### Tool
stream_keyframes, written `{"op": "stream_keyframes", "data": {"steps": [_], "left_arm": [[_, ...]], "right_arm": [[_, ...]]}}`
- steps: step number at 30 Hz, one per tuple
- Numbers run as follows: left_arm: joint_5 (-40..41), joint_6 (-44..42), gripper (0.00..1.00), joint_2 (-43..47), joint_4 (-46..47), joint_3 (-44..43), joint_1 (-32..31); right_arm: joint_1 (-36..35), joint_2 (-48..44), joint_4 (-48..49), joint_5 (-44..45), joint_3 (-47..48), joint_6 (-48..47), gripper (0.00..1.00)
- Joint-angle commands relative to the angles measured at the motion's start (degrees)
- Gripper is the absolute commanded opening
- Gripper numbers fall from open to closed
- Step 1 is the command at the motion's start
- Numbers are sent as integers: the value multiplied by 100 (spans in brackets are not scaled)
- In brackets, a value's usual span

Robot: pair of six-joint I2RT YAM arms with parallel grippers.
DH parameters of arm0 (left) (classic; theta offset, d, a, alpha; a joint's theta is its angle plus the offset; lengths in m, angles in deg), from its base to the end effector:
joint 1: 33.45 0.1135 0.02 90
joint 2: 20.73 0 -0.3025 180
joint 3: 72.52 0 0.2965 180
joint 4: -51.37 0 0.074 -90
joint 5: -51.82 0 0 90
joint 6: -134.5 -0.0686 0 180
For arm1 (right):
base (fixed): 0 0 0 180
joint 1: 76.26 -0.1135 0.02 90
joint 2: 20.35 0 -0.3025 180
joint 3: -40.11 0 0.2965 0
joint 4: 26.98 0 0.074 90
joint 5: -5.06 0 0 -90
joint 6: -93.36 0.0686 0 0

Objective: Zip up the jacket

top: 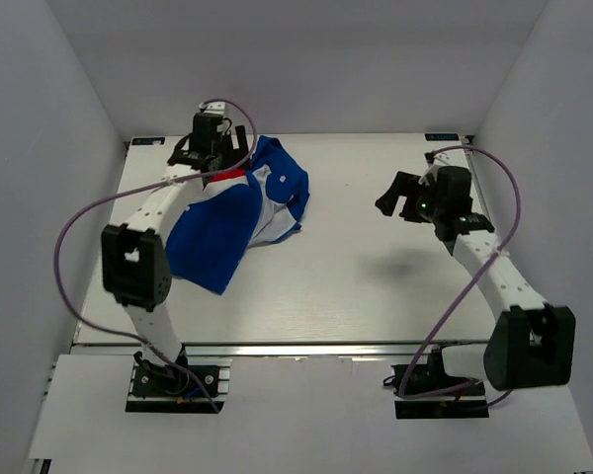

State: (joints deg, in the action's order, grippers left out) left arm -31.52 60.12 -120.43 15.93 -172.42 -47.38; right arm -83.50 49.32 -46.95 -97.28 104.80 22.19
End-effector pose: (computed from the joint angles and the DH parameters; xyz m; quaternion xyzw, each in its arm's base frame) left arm 0.4712 -0.1087 0.3307 -0.0398 0.8860 -0.0672 0.4571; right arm 0.3336 0.0572 0.3119 0.0271 0.8398 0.2089 0.5003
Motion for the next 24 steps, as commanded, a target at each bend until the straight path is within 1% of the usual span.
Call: {"op": "stream_keyframes", "data": {"steps": [1,2,3,4,5,6,7,8,9,10,11,12,13,14,15,16,18,19,20,21,22,23,24], "left_arm": [[-77,-445,98,-951,-197,-1287,31],[-77,-472,98,-1303,-372,-1685,31],[-138,-507,98,-1985,-766,-2098,31],[-156,-577,98,-2322,-961,-2903,31],[-182,-603,98,-2622,-1137,-3285,31],[-252,-665,98,-3129,-1374,-3602,31],[-279,-665,98,-3317,-1463,-4075,31],[-314,-665,97,-3450,-1507,-4202,31],[-331,-683,94,-3520,-1447,-4229,31],[-349,-700,90,-3530,-1359,-4168,31],[-349,-718,87,-3495,-1271,-3950,31],[-349,-727,84,-3443,-1044,-3800,31],[-393,-762,79,-3329,-920,-3659,31],[-437,-788,78,-3284,-823,-3406,31],[-498,-849,78,-3258,-727,-3333,31],[-568,-876,74,-3249,-708,-3289,31],[-657,-963,71,-3310,-725,-3262,31],[-657,-981,65,-3345,-743,-3271,31],[-918,-990,63,-3441,-787,-3306,31],[-999,-1043,60,-3486,-787,-3306,31],[-1069,-1043,54,-3521,-796,-3315,31],[-1209,-1043,45,-3591,-796,-3315,31],[-1254,-1052,41,-3626,-787,-3333,31]], "right_arm": [[-354,903,461,-464,637,-72,89],[-504,1169,408,-297,831,-90,89],[-680,1415,347,-156,1033,-142,89],[-960,1949,303,-7,1236,-238,89],[-1050,2241,346,12,1629,-231,89],[-1138,2522,355,-14,1859,-222,89],[-1278,3108,242,-40,2114,-117,89],[-1340,3410,154,-49,2700,-99,89],[-1410,3683,66,-84,2993,-90,89],[-1542,4207,-13,-172,3274,-81,89],[-1595,4422,-84,-190,3520,-73,89],[-1657,4598,-50,-155,3862,-72,89],[-1779,4904,-15,37,4005,-72,89],[-1833,5055,12,126,4137,-99,89],[-1885,5204,-49,170,4451,-90,89],[-1929,5484,-136,92,4611,-64,89],[-1965,5671,-181,39,4797,50,89],[-2008,5794,-129,39,4832,85,89],[-2026,5856,-94,73,4841,121,89],[-2053,5900,-85,117,4859,173,89],[-2079,6005,-85,152,4902,191,89],[-2097,6058,-67,170,4920,209,89],[-2114,6111,20,162,4929,218,89]]}}
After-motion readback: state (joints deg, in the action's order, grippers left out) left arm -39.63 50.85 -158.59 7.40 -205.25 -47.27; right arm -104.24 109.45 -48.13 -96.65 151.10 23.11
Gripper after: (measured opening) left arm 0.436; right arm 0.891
